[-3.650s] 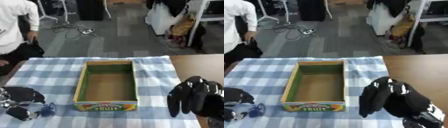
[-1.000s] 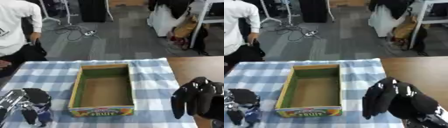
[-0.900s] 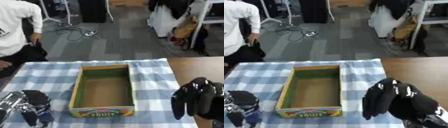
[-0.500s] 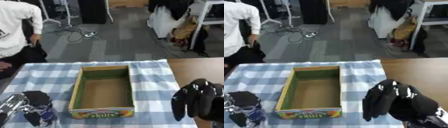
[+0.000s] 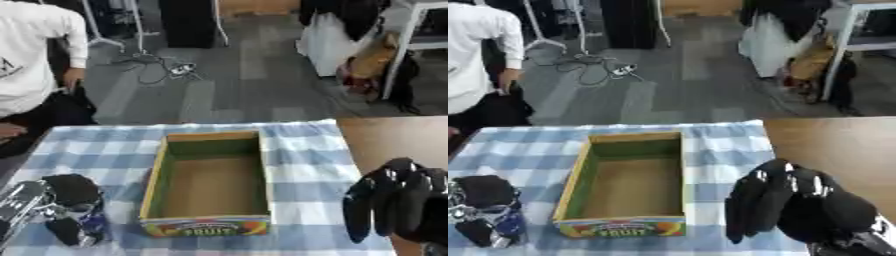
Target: Pick up objects on the table and place them in the box.
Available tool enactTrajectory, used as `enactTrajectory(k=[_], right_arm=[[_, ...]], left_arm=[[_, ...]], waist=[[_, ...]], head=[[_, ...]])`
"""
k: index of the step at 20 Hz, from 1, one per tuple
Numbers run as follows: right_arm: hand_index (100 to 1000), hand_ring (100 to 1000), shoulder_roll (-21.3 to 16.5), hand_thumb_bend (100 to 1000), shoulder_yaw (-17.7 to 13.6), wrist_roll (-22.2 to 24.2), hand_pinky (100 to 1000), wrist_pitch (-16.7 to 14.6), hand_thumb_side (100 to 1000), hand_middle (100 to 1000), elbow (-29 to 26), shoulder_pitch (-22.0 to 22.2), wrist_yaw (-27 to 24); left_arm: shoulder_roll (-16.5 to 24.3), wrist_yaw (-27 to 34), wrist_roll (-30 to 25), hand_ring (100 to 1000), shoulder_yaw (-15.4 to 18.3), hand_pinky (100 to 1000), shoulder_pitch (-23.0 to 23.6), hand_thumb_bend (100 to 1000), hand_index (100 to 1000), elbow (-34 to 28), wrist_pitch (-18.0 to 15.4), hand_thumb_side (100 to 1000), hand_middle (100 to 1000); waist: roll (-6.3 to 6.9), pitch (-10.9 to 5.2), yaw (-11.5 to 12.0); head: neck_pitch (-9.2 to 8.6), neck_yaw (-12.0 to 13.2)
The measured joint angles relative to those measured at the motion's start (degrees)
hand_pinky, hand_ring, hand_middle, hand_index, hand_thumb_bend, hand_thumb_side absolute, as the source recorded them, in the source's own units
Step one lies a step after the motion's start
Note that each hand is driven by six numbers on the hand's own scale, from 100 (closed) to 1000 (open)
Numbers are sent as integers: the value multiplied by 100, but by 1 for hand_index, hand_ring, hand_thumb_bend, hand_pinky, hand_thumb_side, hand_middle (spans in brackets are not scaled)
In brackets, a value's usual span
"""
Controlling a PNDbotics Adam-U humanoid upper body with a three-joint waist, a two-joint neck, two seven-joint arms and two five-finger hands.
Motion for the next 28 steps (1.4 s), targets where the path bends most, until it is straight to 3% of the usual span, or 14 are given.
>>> enactTrajectory(k=[5,11,14,19,25,28], right_arm=[[660,541,-3,100,1,-15,402,-15,1000,508,0,32,26],[659,542,-3,100,26,-17,404,-17,1000,509,0,31,71],[662,542,1,100,33,-14,404,-14,1000,510,0,21,77],[661,544,38,100,85,3,407,3,1000,511,0,-129,111],[660,544,61,100,200,1,409,1,1000,512,0,-222,186],[660,545,92,100,285,-8,409,-8,1000,512,0,-283,233]], left_arm=[[137,187,154,100,119,100,-141,100,195,-391,215,691,109],[127,487,841,100,245,100,-355,100,175,-622,461,660,100],[119,570,1256,100,292,100,-517,100,167,-622,504,659,100],[-12,536,1818,100,328,100,-795,100,150,-468,449,657,100],[-234,339,2100,100,326,100,-1079,100,145,-255,301,655,100],[-353,221,2193,100,325,100,-1195,100,145,-154,229,656,100]], waist=[[10,-5,27],[21,-28,-31],[29,-28,-93],[38,-27,-183],[85,-5,-267],[120,5,-340]], head=[[-48,8],[452,275],[529,299],[472,298],[365,295],[180,299]])
